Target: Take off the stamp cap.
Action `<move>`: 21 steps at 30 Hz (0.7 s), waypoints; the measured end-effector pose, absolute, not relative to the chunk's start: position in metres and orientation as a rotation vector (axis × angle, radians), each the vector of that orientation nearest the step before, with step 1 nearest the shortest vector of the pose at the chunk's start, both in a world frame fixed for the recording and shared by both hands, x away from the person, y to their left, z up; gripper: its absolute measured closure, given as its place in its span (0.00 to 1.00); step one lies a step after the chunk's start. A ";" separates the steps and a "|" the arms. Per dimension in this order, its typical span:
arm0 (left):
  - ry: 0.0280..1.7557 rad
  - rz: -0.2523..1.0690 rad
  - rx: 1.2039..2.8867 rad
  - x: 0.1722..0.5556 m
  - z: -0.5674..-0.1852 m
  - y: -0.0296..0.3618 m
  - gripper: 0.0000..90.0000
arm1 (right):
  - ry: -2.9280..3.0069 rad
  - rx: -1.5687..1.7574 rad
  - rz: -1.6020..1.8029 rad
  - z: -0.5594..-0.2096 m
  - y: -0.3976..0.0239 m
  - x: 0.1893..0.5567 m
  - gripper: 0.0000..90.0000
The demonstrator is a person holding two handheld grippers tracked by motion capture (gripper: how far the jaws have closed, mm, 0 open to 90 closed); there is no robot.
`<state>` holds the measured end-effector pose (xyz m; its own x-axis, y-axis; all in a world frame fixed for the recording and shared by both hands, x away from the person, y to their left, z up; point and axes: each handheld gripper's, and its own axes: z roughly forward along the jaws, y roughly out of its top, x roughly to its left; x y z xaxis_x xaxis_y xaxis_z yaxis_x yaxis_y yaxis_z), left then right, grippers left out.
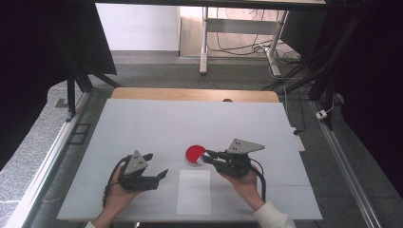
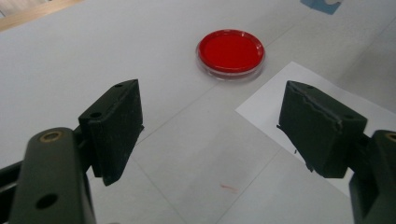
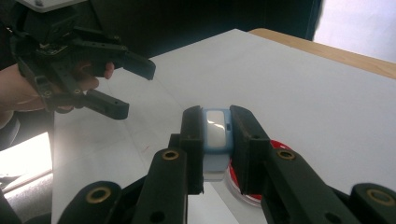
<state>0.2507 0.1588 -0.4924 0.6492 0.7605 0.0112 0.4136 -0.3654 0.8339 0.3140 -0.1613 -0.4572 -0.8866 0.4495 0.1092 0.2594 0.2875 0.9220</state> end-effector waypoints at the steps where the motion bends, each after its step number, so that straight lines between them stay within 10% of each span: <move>1: 0.913 0.505 2.003 0.251 -0.491 0.157 0.24 | 2.376 0.664 1.654 -0.457 -0.161 0.314 0.84; 21: 0.841 0.495 2.059 0.275 -0.479 0.122 0.25 | 2.377 0.665 1.654 -0.461 -0.157 0.318 0.84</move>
<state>0.2746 0.1216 -0.4787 0.6976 0.7152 0.0432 0.3851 -0.4251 0.8191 0.3178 -0.1570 -0.4607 -0.8862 0.4498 0.1114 0.2609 0.2856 0.9221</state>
